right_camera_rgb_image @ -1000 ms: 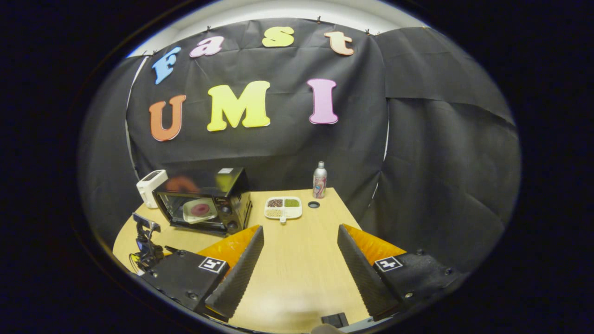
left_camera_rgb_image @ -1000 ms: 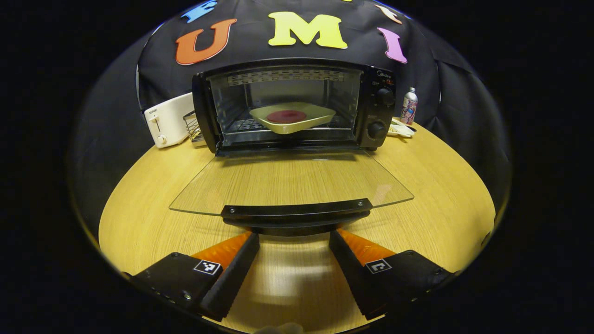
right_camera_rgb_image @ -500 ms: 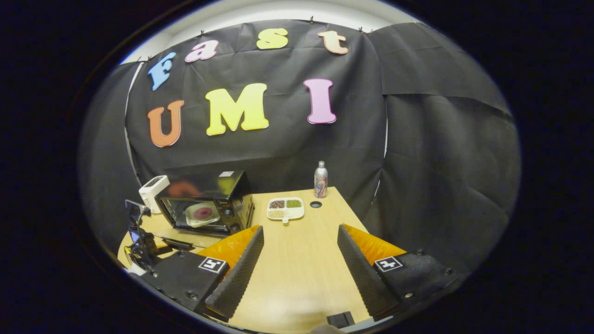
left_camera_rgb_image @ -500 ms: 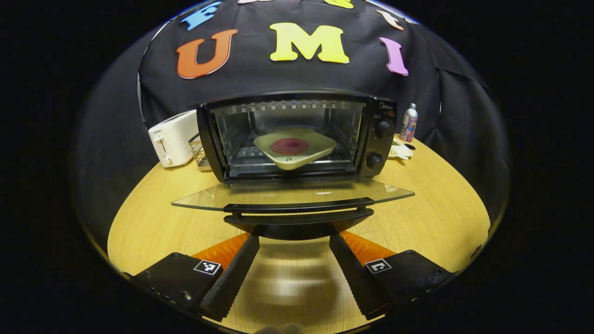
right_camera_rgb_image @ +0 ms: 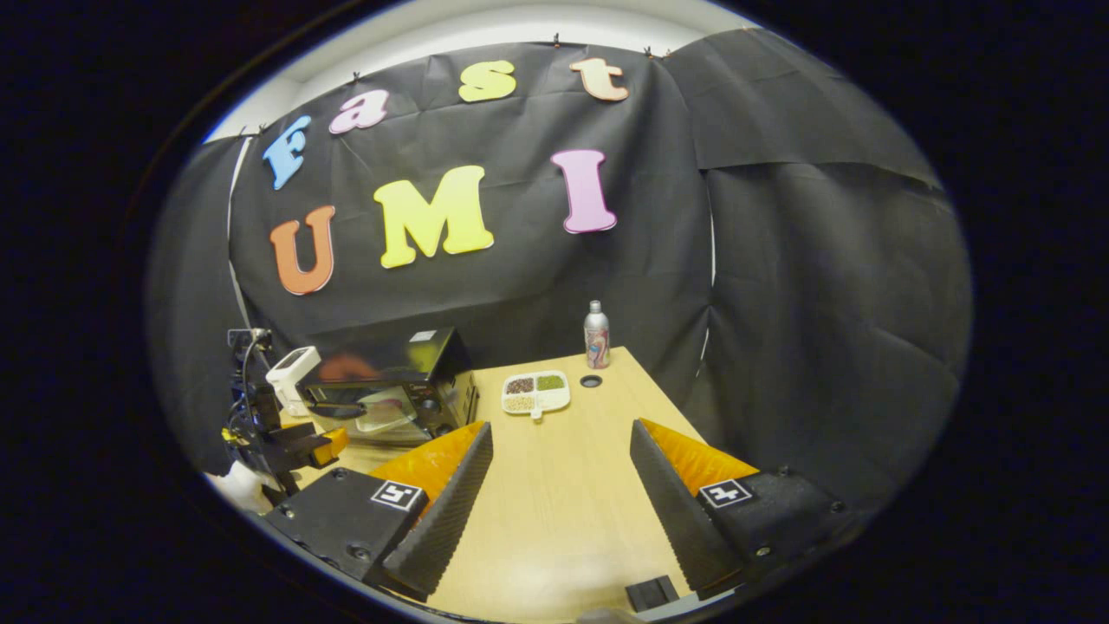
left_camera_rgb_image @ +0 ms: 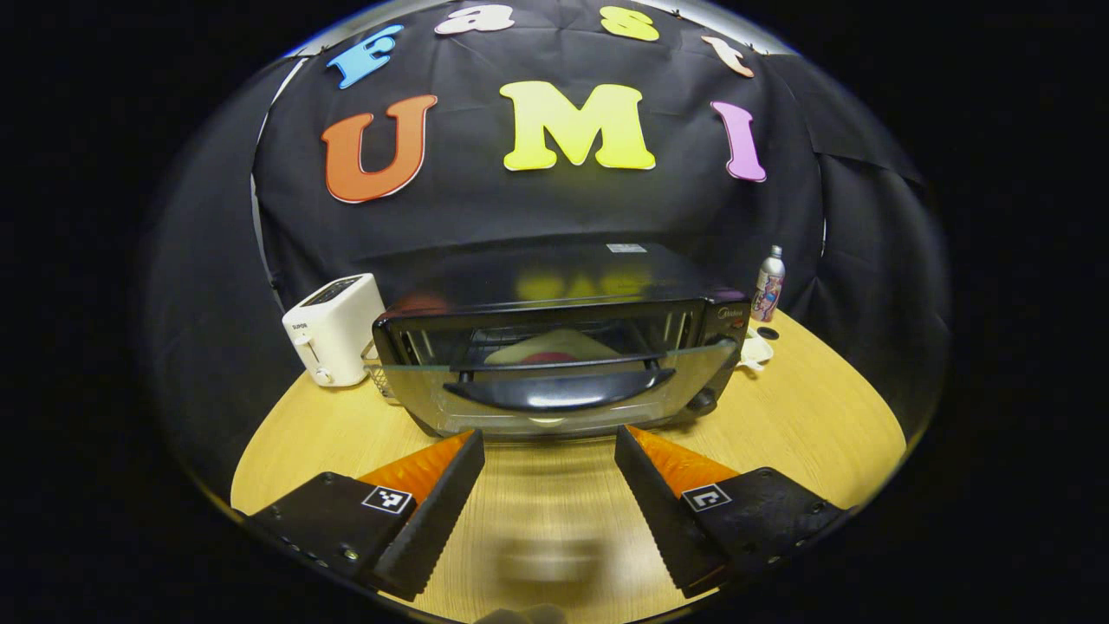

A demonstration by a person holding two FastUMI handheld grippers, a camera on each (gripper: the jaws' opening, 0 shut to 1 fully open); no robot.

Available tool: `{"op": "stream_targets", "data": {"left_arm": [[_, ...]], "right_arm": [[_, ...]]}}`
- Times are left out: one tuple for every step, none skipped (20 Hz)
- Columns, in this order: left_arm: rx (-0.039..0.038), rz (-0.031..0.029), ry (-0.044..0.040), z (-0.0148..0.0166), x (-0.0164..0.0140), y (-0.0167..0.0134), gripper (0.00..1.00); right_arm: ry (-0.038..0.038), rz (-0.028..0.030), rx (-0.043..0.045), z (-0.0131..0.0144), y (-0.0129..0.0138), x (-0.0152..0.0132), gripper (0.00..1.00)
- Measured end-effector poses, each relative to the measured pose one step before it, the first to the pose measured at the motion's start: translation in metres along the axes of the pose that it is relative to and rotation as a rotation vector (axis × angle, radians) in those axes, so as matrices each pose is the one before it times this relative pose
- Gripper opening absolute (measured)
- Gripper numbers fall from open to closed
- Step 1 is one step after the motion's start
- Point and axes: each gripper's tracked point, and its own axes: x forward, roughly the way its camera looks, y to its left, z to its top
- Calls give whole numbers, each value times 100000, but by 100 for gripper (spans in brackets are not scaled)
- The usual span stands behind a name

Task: Open the electric oven with the left hand, put the food in, and close the electric oven.

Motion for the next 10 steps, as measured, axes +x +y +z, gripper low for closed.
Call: {"op": "stream_targets", "data": {"left_arm": [[196,-138,169,-119,-130,-12,96],[282,-145,65,-43,-49,-131,97],[447,-82,118,-196,-236,27,97],[804,228,-148,-344,-236,136,97],[468,-118,-70,-207,-342,-49,97],[91,-132,-268,-165,-271,99,97],[-287,-159,251,-166,-371,-78,97],[-440,-291,-60,-323,-380,-52,96],[-491,-237,232,-229,-403,-81,96],[-412,-567,-360,27,-300,-5,97]], "right_arm": [[-391,130,17,-13,-56,-136,100],[-101,132,-225,68,92,-144,100],[-271,59,-396,13,87,-112,100],[-280,174,-307,-16,100,-149,96],[-36,438,-208,111,320,-93,96],[-150,359,-255,-47,253,-152,96],[-198,445,-368,63,300,-209,96],[-302,274,-493,100,368,-215,96],[-112,250,-462,-54,349,-203,96],[-72,-58,-433,-57,300,-234,100]]}}
